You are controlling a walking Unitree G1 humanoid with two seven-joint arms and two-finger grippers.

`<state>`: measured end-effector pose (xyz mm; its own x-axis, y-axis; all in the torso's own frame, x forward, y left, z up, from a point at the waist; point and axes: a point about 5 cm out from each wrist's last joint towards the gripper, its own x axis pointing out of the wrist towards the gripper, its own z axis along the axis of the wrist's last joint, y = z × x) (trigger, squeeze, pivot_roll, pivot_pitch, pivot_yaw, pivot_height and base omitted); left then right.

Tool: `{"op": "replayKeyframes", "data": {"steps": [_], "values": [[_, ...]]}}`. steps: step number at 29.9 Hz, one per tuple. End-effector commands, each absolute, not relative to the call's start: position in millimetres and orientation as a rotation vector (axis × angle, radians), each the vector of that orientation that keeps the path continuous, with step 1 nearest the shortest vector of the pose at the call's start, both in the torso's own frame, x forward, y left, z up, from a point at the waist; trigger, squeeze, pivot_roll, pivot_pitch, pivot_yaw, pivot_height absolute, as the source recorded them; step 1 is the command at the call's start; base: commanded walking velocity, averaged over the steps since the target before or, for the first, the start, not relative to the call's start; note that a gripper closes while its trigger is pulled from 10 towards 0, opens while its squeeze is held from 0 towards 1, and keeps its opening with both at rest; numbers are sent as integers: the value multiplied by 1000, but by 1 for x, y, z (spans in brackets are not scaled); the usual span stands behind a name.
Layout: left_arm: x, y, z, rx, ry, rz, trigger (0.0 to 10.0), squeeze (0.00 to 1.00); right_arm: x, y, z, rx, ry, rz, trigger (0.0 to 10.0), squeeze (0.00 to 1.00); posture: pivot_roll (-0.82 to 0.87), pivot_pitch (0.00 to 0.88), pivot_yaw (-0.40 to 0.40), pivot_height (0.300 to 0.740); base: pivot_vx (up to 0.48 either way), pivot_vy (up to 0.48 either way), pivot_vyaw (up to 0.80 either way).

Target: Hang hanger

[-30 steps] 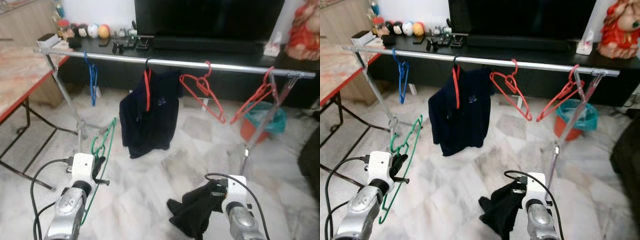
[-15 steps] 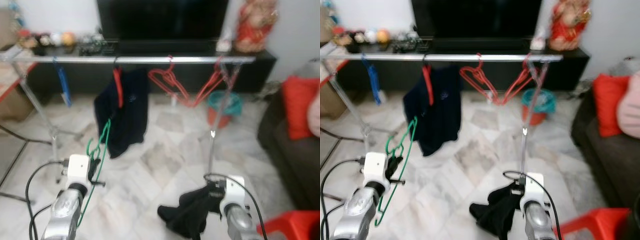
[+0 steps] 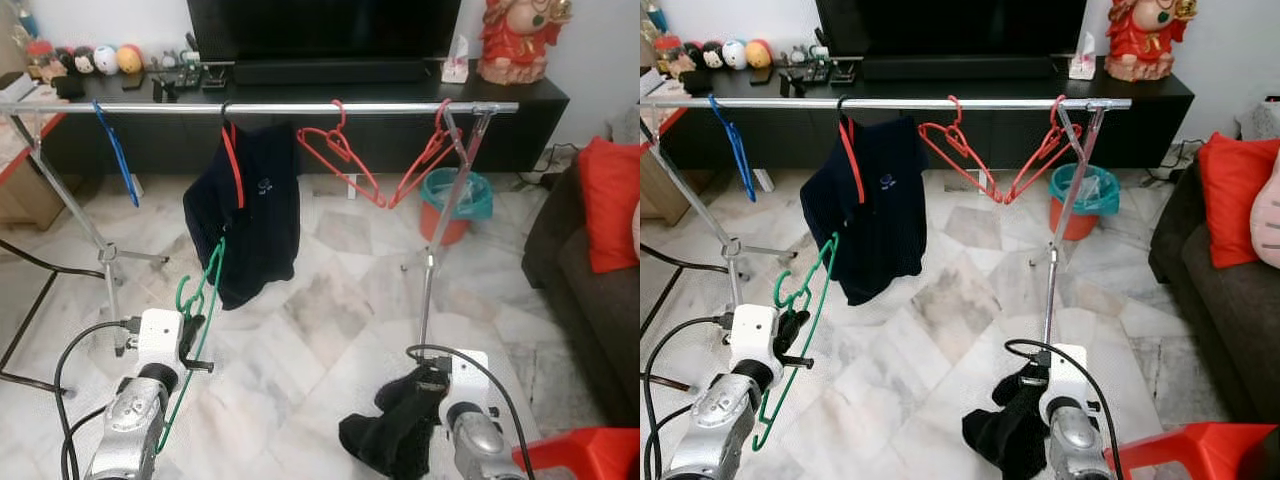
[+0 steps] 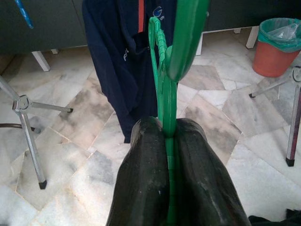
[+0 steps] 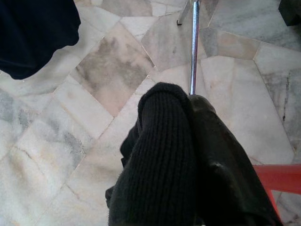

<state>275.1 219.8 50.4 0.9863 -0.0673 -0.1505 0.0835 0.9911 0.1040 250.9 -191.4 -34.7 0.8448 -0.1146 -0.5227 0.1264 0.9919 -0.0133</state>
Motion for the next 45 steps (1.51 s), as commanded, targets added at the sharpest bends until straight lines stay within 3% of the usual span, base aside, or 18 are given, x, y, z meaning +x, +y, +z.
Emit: {"op": "replayKeyframes", "data": {"steps": [1, 5, 22, 45], "values": [[276, 217, 50, 111, 156, -83, 10000, 0, 257, -190, -29, 19, 509, -123, 10000, 0, -61, 0, 18, 740, 0, 0, 0], [277, 217, 50, 112, 160, -86, 10000, 0, 257, -189, -29, 20, 506, -122, 10000, 0, -61, 0, 22, 740, 0, 0, 0], [279, 217, 51, 111, 156, -91, 10000, 0, 256, -186, -30, 21, 509, -112, 10000, 0, -60, 0, 25, 740, 0, 434, 0], [280, 219, 55, 130, 140, -93, 10000, 0, 257, -185, -30, 27, 509, -115, 10000, 0, -51, 0, 33, 740, 0, 0, 0]]}}
